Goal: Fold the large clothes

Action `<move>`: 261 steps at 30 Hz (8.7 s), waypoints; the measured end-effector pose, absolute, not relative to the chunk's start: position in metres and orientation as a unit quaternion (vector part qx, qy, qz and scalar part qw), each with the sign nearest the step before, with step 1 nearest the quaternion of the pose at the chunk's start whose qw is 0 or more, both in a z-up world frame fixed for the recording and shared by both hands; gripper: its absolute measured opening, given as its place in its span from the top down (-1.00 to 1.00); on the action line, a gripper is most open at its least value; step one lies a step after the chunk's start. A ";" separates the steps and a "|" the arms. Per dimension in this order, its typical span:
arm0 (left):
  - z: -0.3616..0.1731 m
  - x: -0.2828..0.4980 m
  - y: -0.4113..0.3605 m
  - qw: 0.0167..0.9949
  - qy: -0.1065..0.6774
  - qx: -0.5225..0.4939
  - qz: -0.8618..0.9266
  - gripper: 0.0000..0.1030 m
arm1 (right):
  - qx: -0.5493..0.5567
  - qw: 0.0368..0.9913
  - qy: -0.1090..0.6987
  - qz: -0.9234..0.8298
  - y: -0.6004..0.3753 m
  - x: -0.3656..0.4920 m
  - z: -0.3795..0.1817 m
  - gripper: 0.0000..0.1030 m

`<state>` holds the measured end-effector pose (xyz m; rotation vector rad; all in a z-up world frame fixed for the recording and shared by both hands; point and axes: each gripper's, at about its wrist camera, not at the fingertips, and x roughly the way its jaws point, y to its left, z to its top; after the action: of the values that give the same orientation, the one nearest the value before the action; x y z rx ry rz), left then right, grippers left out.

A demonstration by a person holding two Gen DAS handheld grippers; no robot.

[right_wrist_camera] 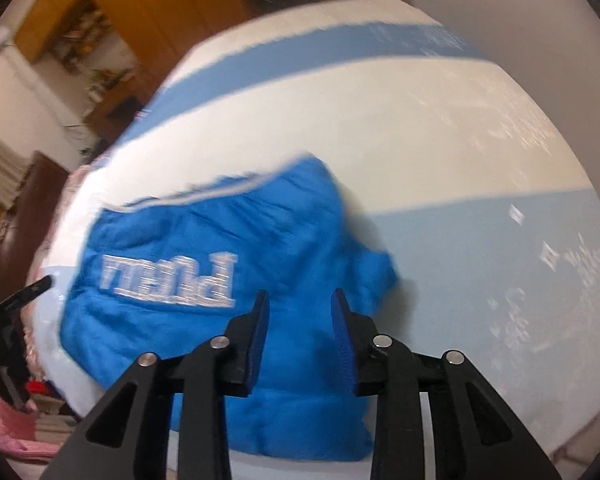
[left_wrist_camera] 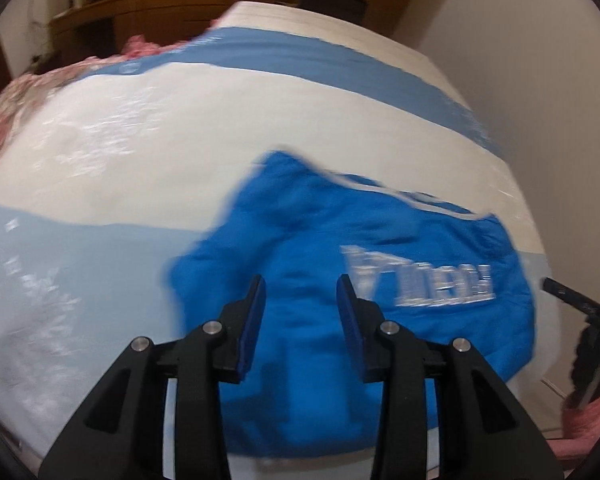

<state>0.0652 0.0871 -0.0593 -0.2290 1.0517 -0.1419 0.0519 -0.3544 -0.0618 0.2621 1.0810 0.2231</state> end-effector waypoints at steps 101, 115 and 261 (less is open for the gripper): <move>-0.153 -0.031 0.168 0.755 0.521 -0.398 0.019 -0.52 | 0.100 0.796 0.588 0.104 -0.362 0.030 -0.142 0.49; -0.151 -0.003 0.171 0.787 0.485 -0.382 0.012 0.13 | 0.104 0.791 0.594 0.103 -0.361 0.033 -0.142 0.49; -0.053 0.087 -0.039 0.833 0.536 -0.089 -0.102 0.16 | 0.042 0.810 0.547 0.206 -0.270 0.105 -0.008 0.80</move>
<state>0.0875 -0.0386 -0.0526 -0.1885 1.1350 -0.2168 0.1054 -0.2703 -0.0079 0.0901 1.1695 0.4405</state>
